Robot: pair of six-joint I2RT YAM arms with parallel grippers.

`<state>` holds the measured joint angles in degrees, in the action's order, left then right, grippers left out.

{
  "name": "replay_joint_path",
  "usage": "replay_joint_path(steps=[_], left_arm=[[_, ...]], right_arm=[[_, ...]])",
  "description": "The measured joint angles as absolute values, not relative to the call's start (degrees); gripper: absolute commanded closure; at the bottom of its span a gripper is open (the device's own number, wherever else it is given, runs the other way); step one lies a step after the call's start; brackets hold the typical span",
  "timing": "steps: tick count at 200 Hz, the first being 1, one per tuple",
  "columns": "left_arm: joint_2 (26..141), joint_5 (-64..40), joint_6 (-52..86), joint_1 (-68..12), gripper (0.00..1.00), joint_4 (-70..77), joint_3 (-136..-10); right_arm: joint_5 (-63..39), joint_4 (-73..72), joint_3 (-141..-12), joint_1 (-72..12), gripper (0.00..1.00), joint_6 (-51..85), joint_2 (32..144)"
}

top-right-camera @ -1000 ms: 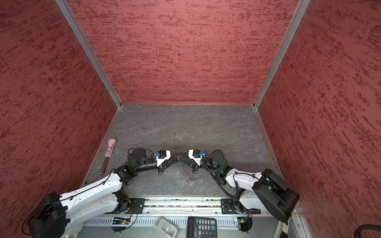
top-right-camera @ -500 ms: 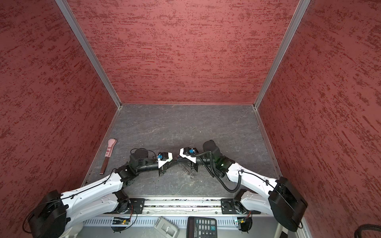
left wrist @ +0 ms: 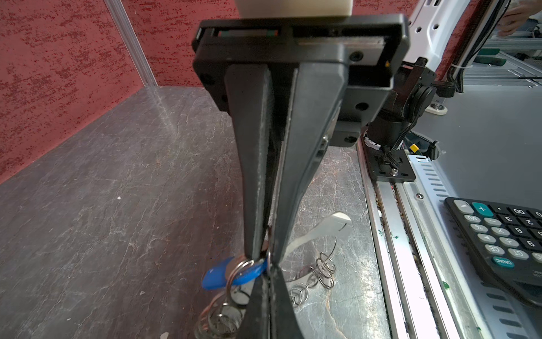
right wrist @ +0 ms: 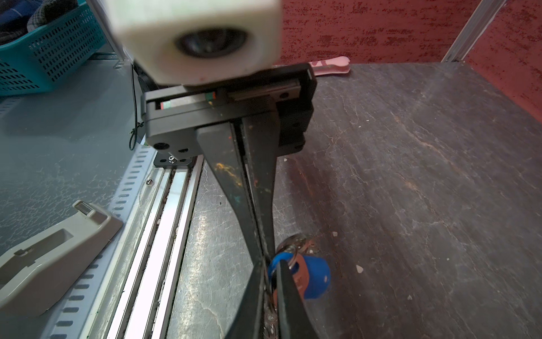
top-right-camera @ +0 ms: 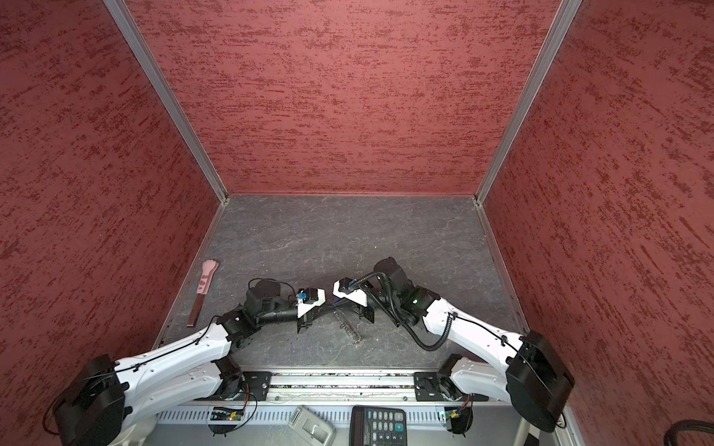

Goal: Attach keys to a key ring
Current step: Insert the key into the keyring.

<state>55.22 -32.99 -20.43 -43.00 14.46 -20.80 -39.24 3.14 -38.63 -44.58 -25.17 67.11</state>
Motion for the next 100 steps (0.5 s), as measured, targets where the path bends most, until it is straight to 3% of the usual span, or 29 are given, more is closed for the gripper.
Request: replay_joint_path(steps=[14,31,65,100], left_arm=[[55.29,-32.95,-20.38,-43.03,1.0,14.33,-20.8],[55.46,-32.93,-20.36,-43.03,1.0,14.33,-20.8],[55.44,-32.95,-20.49,-43.05,0.85,14.96,-20.8],[55.0,-33.1,-20.34,-43.0,0.8,15.92,-20.8]], right_arm=[[-39.22,3.22,-38.63,-44.6,1.0,-25.5,67.11],[-39.18,3.16,-38.61,-44.58,1.0,-25.47,67.07],[-39.11,-2.02,-35.59,-44.58,1.0,-22.48,65.3],[-39.09,-11.53,-30.89,-44.31,1.0,-17.74,63.61]])
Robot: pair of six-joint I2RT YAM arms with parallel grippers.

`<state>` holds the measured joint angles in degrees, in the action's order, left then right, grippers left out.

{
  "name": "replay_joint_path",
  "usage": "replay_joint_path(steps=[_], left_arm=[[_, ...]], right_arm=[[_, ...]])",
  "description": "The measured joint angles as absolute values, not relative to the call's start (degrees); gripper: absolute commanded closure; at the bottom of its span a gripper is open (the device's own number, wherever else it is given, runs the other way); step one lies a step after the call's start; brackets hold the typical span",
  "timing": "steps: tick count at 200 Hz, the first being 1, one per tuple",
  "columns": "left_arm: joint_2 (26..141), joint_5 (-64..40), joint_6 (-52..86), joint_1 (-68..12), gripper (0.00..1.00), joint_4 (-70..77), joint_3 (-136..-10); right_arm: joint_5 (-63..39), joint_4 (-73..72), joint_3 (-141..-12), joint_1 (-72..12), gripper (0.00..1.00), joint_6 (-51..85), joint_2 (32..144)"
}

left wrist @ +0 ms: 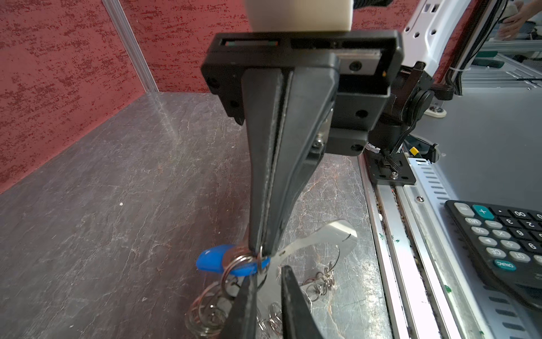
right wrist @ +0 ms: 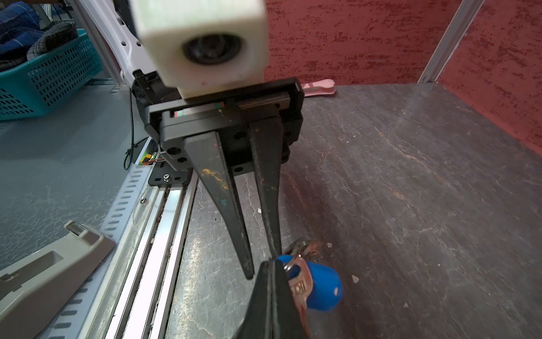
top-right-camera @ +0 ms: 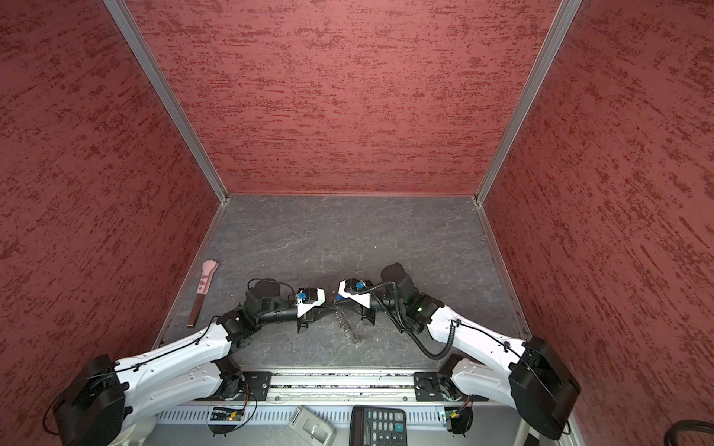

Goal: Attach keys to a key ring
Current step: Insert the key into the keyring.

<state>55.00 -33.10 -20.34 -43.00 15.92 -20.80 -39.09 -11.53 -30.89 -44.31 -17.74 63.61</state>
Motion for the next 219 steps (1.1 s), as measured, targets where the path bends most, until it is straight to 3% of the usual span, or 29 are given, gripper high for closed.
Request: replay_joint_path(steps=[53,124,219], left_arm=[[53.25,-33.1,-20.23,-42.61,0.78,18.09,-20.67],[54.52,-31.62,-20.43,-42.39,0.81,18.26,-20.71],[48.77,-28.47,-14.24,-42.0,0.68,14.06,-24.45]], right_arm=[[-39.07,-26.92,-24.82,-44.05,1.0,-11.68,61.95],[-36.32,-33.93,-22.0,-43.99,1.0,-9.56,57.74],[-37.34,-19.51,-23.88,-43.11,1.0,-19.55,57.14]])
